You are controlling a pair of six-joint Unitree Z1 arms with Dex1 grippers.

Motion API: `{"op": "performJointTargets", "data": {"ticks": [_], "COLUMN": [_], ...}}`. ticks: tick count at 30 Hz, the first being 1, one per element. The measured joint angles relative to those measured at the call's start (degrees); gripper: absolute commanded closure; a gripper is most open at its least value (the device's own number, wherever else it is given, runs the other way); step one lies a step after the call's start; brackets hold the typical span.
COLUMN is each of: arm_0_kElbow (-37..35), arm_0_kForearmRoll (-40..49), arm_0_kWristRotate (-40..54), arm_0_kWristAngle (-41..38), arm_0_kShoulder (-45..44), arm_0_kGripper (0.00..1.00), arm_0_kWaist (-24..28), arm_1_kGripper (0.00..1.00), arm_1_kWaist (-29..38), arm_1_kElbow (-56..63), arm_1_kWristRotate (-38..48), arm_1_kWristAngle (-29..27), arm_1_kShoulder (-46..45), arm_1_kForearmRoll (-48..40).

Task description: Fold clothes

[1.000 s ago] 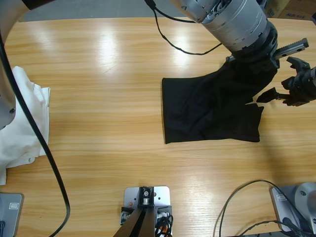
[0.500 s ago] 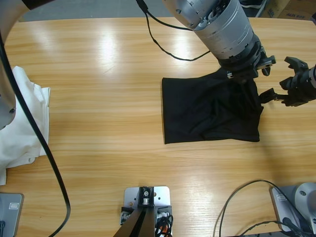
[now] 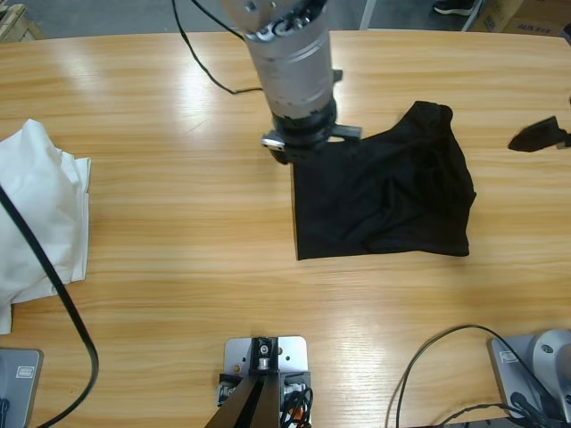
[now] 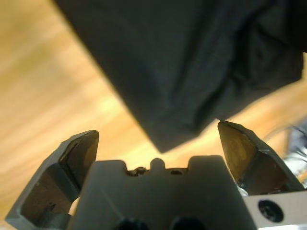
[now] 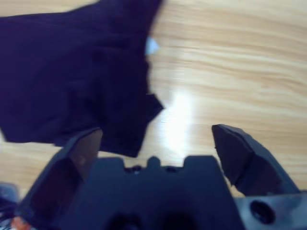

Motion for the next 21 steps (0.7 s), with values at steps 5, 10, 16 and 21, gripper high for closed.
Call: {"op": "performJointTargets", "data": {"ticks": [5, 10, 16, 21], "arm_0_kElbow": [0.00, 0.00, 0.00, -0.16], "arm_0_kForearmRoll": [0.77, 0.84, 1.03, 1.14], "arm_0_kWristRotate": [0.44, -2.81, -6.93, -7.38], "arm_0_kWristAngle": [5.19, 9.59, 11.40, 9.52], "arm_0_kShoulder": [-0.12, -0.12, -1.90, -3.55], "arm_0_kGripper": [0.064, 0.059, 0.055, 0.055], "arm_0_kWaist": [0.58, 0.70, 0.78, 0.92], "arm_1_kGripper": [0.809, 0.805, 0.805, 0.785], "arm_1_kWaist": [9.02, 15.68, 19.62, 19.80], "arm_1_kElbow": [-2.87, -9.95, -10.48, -6.49], "arm_1_kWristRotate": [6.83, 8.49, 9.58, 10.99], "arm_1_kWristAngle": [0.00, 0.71, 1.55, 1.55], "arm_1_kShoulder": [1.69, 8.09, 14.83, 15.63], "arm_1_kForearmRoll": [3.11, 5.56, 5.02, 1.77]}}
